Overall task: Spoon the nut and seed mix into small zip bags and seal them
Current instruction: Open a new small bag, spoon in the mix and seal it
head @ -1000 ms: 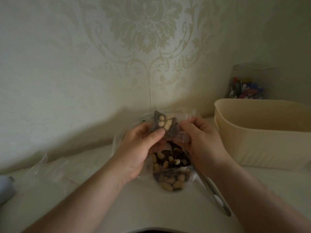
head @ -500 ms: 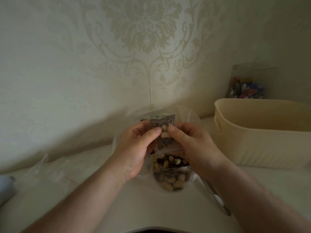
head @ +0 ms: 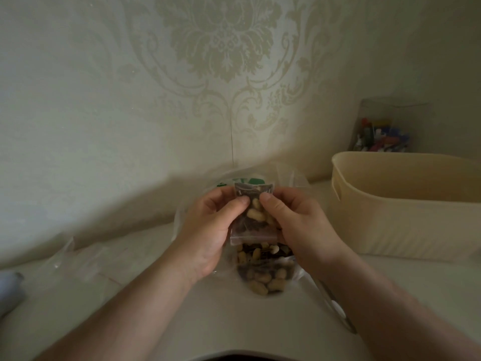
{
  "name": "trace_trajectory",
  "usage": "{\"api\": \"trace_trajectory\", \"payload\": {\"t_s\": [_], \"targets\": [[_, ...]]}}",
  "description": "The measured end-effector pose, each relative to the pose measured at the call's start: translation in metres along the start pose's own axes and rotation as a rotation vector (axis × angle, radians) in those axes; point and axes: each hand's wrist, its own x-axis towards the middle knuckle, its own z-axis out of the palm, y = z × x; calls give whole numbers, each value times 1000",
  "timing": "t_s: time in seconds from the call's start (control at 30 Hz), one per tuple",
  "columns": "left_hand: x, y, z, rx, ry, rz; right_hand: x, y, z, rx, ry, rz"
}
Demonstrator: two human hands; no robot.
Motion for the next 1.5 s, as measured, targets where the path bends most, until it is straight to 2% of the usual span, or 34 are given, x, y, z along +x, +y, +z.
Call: {"api": "trace_trajectory", "payload": {"t_s": [0.27,0.4,0.5,1.0,1.23,1.37,1.5], "targets": [[-1,-5,0,103,-64,47,1,-5,-2,131,69,-2],[0,-3,0,52,-19,65,0,-4,-2,88,3,-26],[0,-2,-2,48,-37,50,-1,-3,-3,28,15,-70],[0,-10,-3,118,-30,124,-3,-7,1,98,29,-63],[8,9,6,-164,-85,-15,-15,-47,-3,84,89,-122],[27,39,53,154,-96,6,-11,-102,-39,91,153,-185],[51,60,121,544,-182,37,2,-147,-101,-76,295,-276]]}}
